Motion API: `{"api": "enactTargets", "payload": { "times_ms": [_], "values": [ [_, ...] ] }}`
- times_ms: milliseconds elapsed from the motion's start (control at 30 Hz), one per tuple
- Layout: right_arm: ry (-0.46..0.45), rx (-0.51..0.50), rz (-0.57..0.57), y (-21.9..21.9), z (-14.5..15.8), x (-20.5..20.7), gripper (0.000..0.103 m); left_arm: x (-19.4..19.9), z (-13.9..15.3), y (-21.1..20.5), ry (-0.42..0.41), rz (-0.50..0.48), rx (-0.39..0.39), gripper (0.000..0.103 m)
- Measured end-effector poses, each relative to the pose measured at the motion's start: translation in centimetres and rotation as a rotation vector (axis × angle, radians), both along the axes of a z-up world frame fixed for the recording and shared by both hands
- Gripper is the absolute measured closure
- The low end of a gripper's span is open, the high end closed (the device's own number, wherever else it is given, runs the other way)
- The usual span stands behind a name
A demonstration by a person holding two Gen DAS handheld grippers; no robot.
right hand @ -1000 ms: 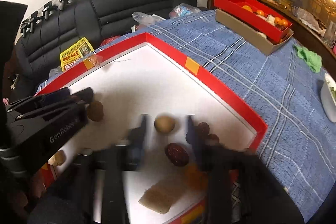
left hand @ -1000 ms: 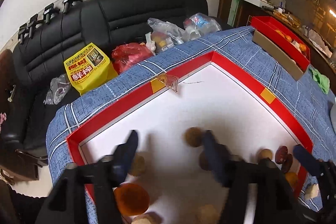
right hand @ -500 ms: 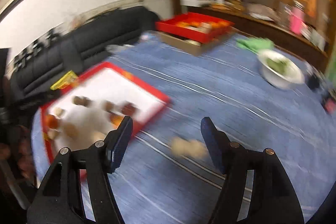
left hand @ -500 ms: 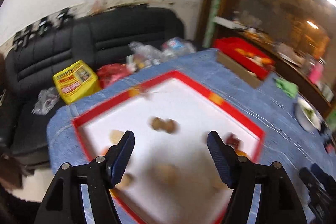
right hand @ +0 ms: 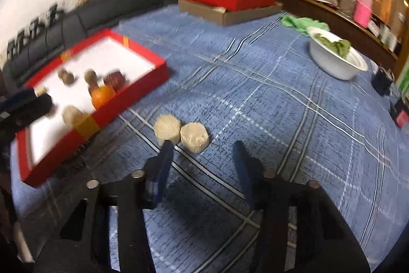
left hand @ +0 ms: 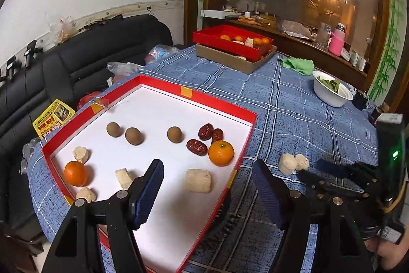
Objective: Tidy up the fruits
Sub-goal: 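Grasp a white cube with the right tool while the left tool grasps the other cube, then carry both white cubes with both tools over the tray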
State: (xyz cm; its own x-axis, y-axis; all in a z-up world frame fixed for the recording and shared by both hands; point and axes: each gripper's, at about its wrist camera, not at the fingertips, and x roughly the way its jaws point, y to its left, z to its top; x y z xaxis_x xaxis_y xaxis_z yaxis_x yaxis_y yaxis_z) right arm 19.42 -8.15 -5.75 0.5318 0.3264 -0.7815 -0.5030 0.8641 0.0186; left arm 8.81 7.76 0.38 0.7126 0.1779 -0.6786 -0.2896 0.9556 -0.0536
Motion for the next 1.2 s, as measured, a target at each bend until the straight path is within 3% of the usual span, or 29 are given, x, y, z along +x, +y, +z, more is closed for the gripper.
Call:
{"api": "enactTargets", "payload": {
  "times_ms": [200,267,367,533,600,700,733,800,1200],
  "values": [
    [-0.008,-0.039,0.041,0.8,-0.7,0.9,0.065,0.7,-0.6,-1.3,0.018,-0.051,-0.015,0.033],
    [0.001,-0.038,0.067,1.5,-0.8,1.5,0.077,1.0,-0.7,-2.1,0.018,-0.081,-0.010,0.033],
    [0.005,-0.049,0.084,2.0,-0.7,1.7,0.078,2.3,-1.1,-4.2,0.034,-0.137,-0.009,0.033],
    [0.010,-0.012,0.006,-1.4,-0.7,1.4,0.078,4.7,-2.3,-7.7,0.054,-0.224,-0.016,0.034],
    [0.015,-0.001,-0.037,-3.4,-0.7,1.4,0.078,6.1,-3.2,-9.0,0.070,-0.235,-0.001,0.037],
    [0.024,0.034,-0.096,-6.2,-0.6,1.6,0.078,8.6,-5.0,-9.9,0.138,-0.224,0.002,0.057],
    [0.025,0.046,-0.109,-6.9,-0.5,1.6,0.079,9.2,-5.7,-10.0,0.165,-0.202,0.014,0.069],
    [0.023,0.059,-0.120,-7.6,-0.4,1.6,0.079,9.7,-6.3,-9.5,0.170,-0.171,0.003,0.077],
    [0.003,0.049,-0.141,-8.7,0.7,-0.9,0.079,6.0,-5.6,-12.6,0.170,-0.235,0.018,0.077]
  ]
}}
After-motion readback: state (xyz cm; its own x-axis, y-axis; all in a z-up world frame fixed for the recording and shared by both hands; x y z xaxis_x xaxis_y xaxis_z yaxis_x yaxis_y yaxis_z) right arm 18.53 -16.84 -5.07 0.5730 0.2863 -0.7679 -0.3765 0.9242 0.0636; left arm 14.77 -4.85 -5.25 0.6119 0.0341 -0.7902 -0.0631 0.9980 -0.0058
